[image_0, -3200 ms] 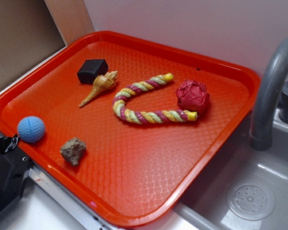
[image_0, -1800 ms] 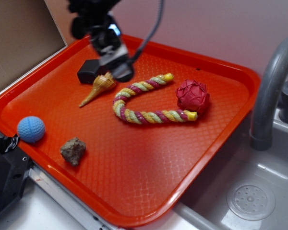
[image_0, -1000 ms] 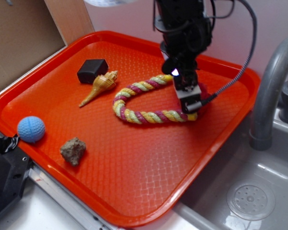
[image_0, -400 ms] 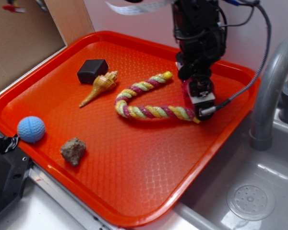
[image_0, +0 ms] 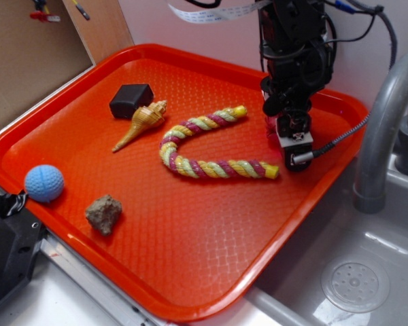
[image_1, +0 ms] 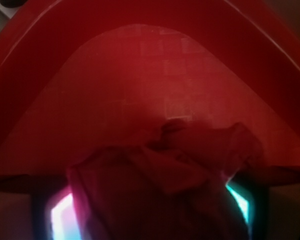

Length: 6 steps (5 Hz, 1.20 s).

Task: Grab the red paper.

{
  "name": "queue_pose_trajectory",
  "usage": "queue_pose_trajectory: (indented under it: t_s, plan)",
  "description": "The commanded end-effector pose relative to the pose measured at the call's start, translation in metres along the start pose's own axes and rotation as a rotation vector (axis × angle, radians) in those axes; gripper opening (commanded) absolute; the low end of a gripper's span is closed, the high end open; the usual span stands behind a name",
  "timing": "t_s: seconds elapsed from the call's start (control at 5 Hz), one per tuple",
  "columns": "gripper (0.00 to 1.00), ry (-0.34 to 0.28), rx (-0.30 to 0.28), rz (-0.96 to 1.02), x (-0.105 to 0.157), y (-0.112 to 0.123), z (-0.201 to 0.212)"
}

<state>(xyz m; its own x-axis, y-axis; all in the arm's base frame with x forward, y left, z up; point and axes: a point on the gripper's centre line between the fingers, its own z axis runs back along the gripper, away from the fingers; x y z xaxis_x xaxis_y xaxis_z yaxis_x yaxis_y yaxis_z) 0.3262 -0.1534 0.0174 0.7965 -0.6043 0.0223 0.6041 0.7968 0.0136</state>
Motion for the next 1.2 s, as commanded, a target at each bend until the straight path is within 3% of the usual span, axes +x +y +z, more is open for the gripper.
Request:
queue_pose_trajectory:
  t_s: [0.0,0.4,0.6,0.8,1.0]
  plan:
    - [0.00,0.004,0.104,0.103,-0.025,-0.002,0.041]
    - [0.00,-0.090,0.084,0.459,-0.071,0.003,0.135]
    - [0.00,-0.091,0.098,0.605,-0.094,0.003,0.168]
    - [0.00,-0.044,0.096,0.726,-0.109,0.004,0.184]
    - [0.00,-0.051,0.075,0.744,-0.117,-0.002,0.179]
